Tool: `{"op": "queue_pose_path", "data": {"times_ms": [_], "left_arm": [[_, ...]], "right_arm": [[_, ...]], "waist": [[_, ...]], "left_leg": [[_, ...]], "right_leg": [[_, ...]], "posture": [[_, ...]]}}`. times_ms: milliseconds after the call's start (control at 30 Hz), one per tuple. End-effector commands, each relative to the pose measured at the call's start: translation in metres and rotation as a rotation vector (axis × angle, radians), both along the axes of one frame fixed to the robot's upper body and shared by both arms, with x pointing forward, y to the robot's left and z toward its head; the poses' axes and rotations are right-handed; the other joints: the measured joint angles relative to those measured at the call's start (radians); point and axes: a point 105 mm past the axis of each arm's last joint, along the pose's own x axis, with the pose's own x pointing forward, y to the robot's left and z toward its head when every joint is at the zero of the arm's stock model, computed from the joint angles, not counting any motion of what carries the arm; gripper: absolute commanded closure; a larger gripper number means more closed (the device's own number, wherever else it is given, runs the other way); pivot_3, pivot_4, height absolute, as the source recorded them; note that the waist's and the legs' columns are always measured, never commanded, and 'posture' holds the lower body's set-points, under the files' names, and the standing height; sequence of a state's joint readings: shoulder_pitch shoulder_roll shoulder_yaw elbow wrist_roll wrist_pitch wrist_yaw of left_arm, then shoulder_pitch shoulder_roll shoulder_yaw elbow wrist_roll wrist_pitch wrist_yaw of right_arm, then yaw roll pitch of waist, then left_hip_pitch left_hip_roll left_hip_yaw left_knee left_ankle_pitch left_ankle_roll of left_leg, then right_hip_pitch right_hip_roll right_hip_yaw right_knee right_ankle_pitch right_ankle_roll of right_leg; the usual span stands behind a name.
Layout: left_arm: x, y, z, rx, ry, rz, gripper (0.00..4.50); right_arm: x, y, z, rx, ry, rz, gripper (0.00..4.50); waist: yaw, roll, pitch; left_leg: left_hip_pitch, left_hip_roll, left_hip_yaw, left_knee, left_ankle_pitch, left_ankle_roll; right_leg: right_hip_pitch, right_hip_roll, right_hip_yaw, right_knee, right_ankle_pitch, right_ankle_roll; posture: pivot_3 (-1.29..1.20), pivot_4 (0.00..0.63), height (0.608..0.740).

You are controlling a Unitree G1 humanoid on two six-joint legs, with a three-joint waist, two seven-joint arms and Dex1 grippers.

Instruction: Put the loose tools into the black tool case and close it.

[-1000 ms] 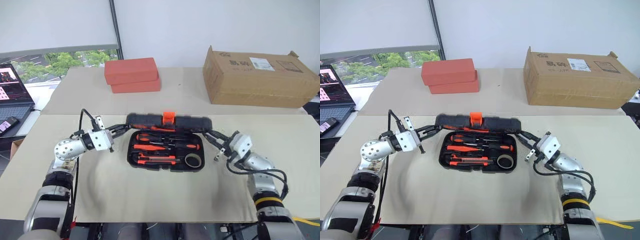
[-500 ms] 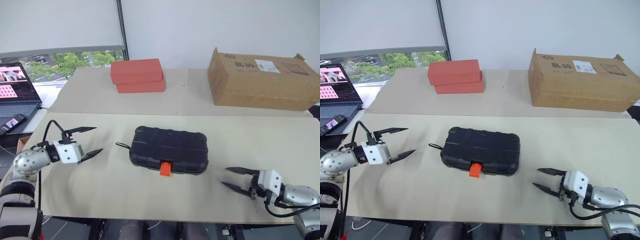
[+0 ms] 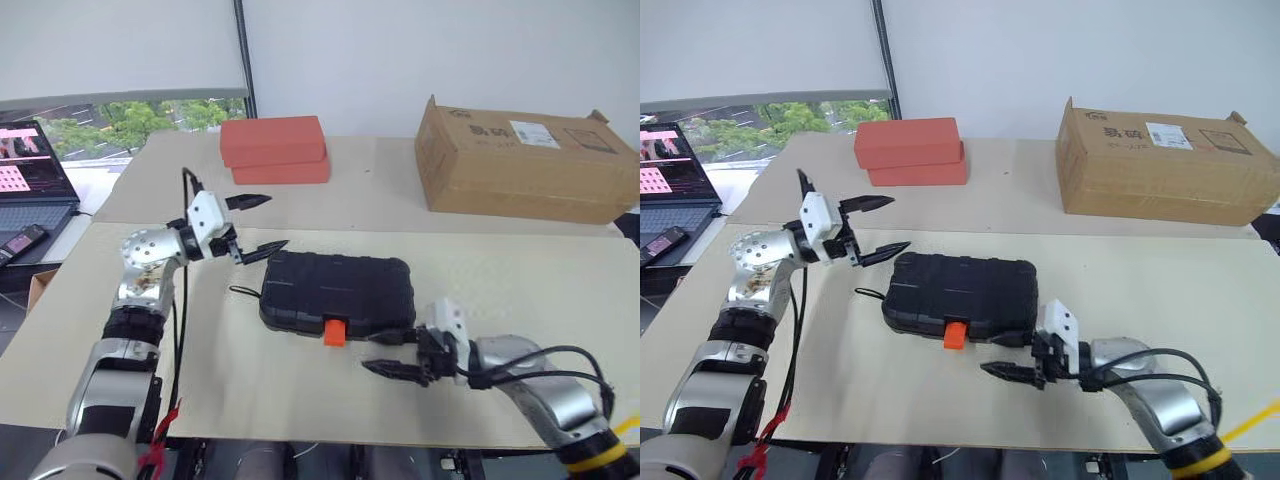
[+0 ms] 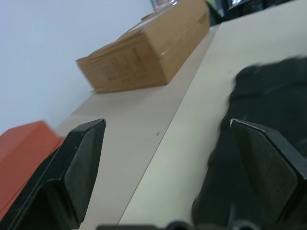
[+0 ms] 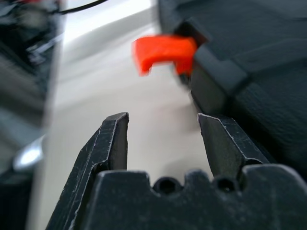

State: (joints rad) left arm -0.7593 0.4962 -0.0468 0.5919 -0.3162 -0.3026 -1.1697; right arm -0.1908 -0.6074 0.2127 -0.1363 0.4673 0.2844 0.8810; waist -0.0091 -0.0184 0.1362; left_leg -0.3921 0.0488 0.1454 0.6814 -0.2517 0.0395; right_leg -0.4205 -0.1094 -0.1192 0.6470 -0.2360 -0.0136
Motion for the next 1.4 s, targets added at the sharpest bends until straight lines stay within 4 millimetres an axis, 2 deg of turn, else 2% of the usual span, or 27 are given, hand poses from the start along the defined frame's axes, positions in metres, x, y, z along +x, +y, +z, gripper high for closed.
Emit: {"op": "queue_pose_path", "data": {"times_ms": [33,167,233,300,433,567,667,733,933,1133,1367,1400], "left_arm": [[-0.004,-0.02,0.009,0.012,-0.014,-0.068,0.05],[-0.001,-0.04,-0.004,0.032,0.021,-0.093,0.05],[0.003,-0.049,-0.013,0.065,0.04,-0.084,0.05],[0.01,-0.054,-0.023,0.091,0.075,-0.041,0.05],[0.019,-0.058,-0.043,0.153,0.126,0.022,0.05],[0.026,-0.058,-0.066,0.182,0.2,0.107,0.05],[0.023,-0.06,-0.08,0.193,0.247,0.12,0.05],[0.023,-0.061,-0.083,0.178,0.264,0.128,0.05],[0.024,-0.062,-0.083,0.145,0.278,0.158,0.05],[0.022,-0.064,-0.081,0.135,0.277,0.158,0.05],[0.02,-0.061,-0.081,0.14,0.277,0.157,0.05],[0.02,-0.06,-0.081,0.142,0.277,0.158,0.02]], "right_arm": [[0.047,-0.018,0.016,-0.049,-0.175,-0.215,1.79],[0.088,-0.031,0.028,-0.049,-0.289,-0.399,1.79],[0.093,-0.035,0.032,-0.047,-0.304,-0.418,1.79],[0.087,-0.037,0.033,-0.054,-0.29,-0.381,1.79],[0.067,-0.037,0.034,-0.09,-0.246,-0.296,1.79],[0.047,-0.025,0.051,-0.088,-0.216,-0.25,1.79],[0.043,-0.012,0.068,-0.03,-0.22,-0.282,1.79],[0.045,-0.01,0.069,-0.027,-0.202,-0.316,1.79],[0.044,0.002,0.052,-0.061,-0.112,-0.337,1.79],[0.054,0.006,0.051,-0.077,-0.105,-0.389,1.79],[0.057,0.01,0.049,-0.087,-0.084,-0.384,1.79],[0.057,0.009,0.048,-0.093,-0.081,-0.387,2.04]], "waist": [[-0.001,0.0,0.0],[-0.003,0.0,0.0],[-0.003,0.0,0.0],[0.001,0.0,0.0],[0.0,0.0,0.0],[-0.001,0.001,0.0],[-0.005,0.0,0.0],[-0.004,0.001,0.0],[-0.002,0.001,-0.001],[-0.003,0.001,-0.001],[-0.004,0.001,-0.001],[-0.004,0.001,-0.001]], "left_leg": [[0.0,-0.001,0.0,0.0,0.0,0.001],[0.001,0.0,-0.001,-0.001,0.001,0.001],[0.001,0.0,-0.001,-0.001,0.005,-0.005],[0.0,0.0,0.0,-0.001,0.005,-0.005],[-0.003,0.0,-0.001,-0.002,0.004,-0.004],[-0.003,0.0,-0.001,-0.002,0.003,-0.003],[-0.001,0.0,-0.001,-0.002,-0.002,0.006],[0.001,0.0,-0.002,-0.002,-0.003,0.007],[0.001,0.0,-0.003,-0.002,-0.003,0.007],[0.001,0.0,-0.002,-0.002,-0.003,0.006],[0.001,0.0,-0.002,-0.002,-0.003,0.007],[0.001,0.0,-0.002,-0.002,-0.003,0.007]], "right_leg": [[-0.001,-0.001,0.0,0.0,-0.002,0.004],[0.0,0.001,0.0,0.001,-0.002,0.004],[0.0,0.001,0.0,0.001,-0.001,0.002],[-0.001,0.001,0.0,0.001,0.002,-0.003],[-0.002,0.001,0.0,-0.001,0.002,-0.003],[-0.001,0.0,-0.001,-0.003,0.001,-0.002],[0.0,0.0,0.0,-0.002,0.001,-0.002],[0.001,-0.001,0.0,-0.001,0.001,-0.002],[0.002,-0.002,-0.001,0.0,0.001,-0.002],[0.001,-0.002,-0.001,0.001,0.001,-0.002],[0.001,-0.002,-0.001,0.0,0.001,-0.002],[0.001,-0.002,0.0,0.0,0.001,-0.002]], "posture": [[0.0,0.15,0.711],[0.0,0.15,0.711],[0.0,0.15,0.711],[0.0,0.15,0.711],[0.0,0.15,0.711],[0.0,0.15,0.711],[0.0,0.15,0.711],[0.0,0.15,0.711],[0.0,0.15,0.711],[0.0,0.15,0.711],[0.0,0.15,0.711],[0.0,0.15,0.711]]}}
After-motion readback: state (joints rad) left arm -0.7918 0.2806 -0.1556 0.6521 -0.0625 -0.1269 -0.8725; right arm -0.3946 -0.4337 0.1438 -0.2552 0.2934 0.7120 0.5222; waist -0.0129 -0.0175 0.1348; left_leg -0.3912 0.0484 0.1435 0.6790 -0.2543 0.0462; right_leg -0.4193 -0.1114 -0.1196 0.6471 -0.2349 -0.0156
